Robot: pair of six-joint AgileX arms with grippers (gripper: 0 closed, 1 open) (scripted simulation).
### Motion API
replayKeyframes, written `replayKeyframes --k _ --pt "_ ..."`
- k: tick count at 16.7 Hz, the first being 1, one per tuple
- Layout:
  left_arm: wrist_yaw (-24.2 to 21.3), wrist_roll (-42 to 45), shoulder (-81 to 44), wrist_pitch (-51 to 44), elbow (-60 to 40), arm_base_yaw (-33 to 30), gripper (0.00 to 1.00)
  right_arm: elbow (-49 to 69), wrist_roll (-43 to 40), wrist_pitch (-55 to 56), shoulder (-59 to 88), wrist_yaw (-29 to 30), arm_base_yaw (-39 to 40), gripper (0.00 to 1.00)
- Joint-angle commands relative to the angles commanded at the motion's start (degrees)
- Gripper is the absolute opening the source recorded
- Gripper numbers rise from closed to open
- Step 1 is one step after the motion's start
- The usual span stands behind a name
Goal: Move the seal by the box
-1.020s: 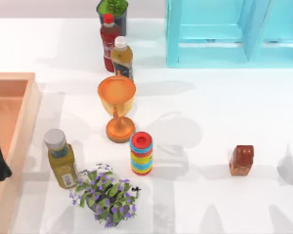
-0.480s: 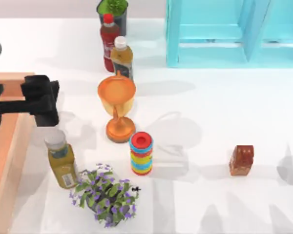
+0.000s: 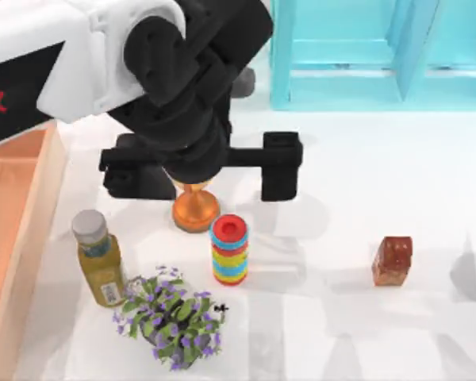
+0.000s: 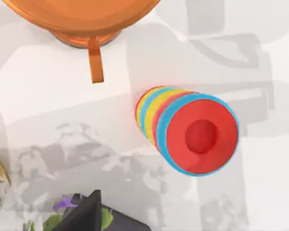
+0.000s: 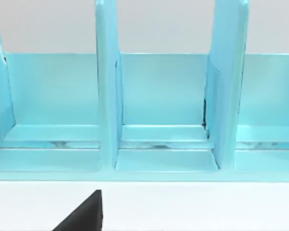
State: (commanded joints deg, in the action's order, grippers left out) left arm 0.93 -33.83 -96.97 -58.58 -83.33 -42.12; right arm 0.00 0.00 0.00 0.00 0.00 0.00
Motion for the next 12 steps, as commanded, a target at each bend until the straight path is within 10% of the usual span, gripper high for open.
replayKeyframes --k 12 --pt "5.86 -21.17 -52.20 -33.29 -67.43 -19.36 1.00 0.00 0.00 0.00 0.00 0.00 0.00 1.00"
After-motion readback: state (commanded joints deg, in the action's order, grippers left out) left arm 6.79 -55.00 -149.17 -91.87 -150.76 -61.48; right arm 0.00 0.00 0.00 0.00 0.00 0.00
